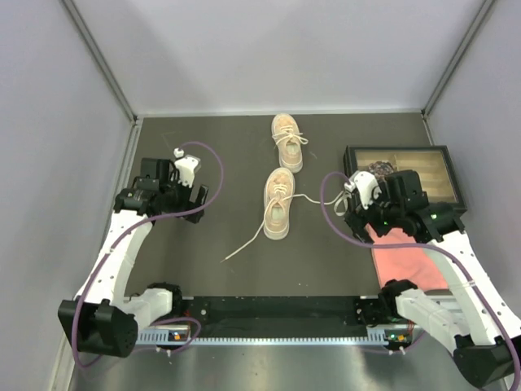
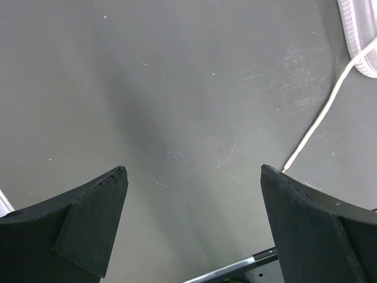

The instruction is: Tie the shoes

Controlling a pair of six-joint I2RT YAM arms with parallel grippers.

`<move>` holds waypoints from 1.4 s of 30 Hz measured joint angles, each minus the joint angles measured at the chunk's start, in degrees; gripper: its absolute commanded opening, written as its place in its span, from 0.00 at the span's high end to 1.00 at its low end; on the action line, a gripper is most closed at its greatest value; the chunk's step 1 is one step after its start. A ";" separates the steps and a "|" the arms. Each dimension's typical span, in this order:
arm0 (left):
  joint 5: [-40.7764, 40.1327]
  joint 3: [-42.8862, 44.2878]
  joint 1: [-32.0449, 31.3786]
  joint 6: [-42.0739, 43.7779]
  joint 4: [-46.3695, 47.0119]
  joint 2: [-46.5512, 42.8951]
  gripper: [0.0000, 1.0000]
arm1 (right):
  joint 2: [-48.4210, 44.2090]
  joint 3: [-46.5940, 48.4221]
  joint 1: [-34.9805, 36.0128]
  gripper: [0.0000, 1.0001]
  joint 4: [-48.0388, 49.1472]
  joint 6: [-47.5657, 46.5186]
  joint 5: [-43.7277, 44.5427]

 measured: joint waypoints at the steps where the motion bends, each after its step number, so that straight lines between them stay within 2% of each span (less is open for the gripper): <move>1: -0.26 0.00 0.00 0.00 0.13 -0.11 0.02 | 0.17 0.24 0.00 0.01 0.04 0.04 0.09; 8: 0.57 0.83 0.00 2.56 3.34 -4.72 0.02 | 0.42 10.29 0.00 0.01 4.70 2.14 1.11; 11: 5.03 2.78 0.00 5.88 3.54 -6.54 0.02 | 2.03 14.58 0.00 0.01 8.02 3.54 -0.26; 15: 13.35 4.09 0.00 9.70 2.21 -6.71 0.02 | 6.49 15.85 0.00 0.01 9.42 3.82 -5.77; 17: 17.33 2.40 -0.17 10.71 2.03 -6.88 0.02 | 9.18 15.76 0.00 0.01 9.38 3.93 -8.46; 21: 21.31 -6.34 -2.69 13.00 2.89 -7.50 0.03 | 12.57 12.83 0.00 0.01 10.36 2.97 -11.32; 26: 19.39 -16.13 -12.39 14.91 6.27 -7.45 0.09 | 13.51 11.50 0.00 0.01 9.97 0.94 -11.06; 30: 16.63 -18.80 -23.82 15.41 9.97 -5.42 0.18 | 15.15 10.64 0.00 0.01 9.92 -0.55 -10.12; 32: 15.02 -19.65 -27.45 15.39 12.90 -3.26 0.22 | 16.02 9.70 0.00 0.01 9.60 -1.20 -9.40; 42: 6.78 -20.87 -32.06 17.09 21.33 9.44 0.35 | 21.14 8.20 0.00 0.01 8.63 -2.58 -6.82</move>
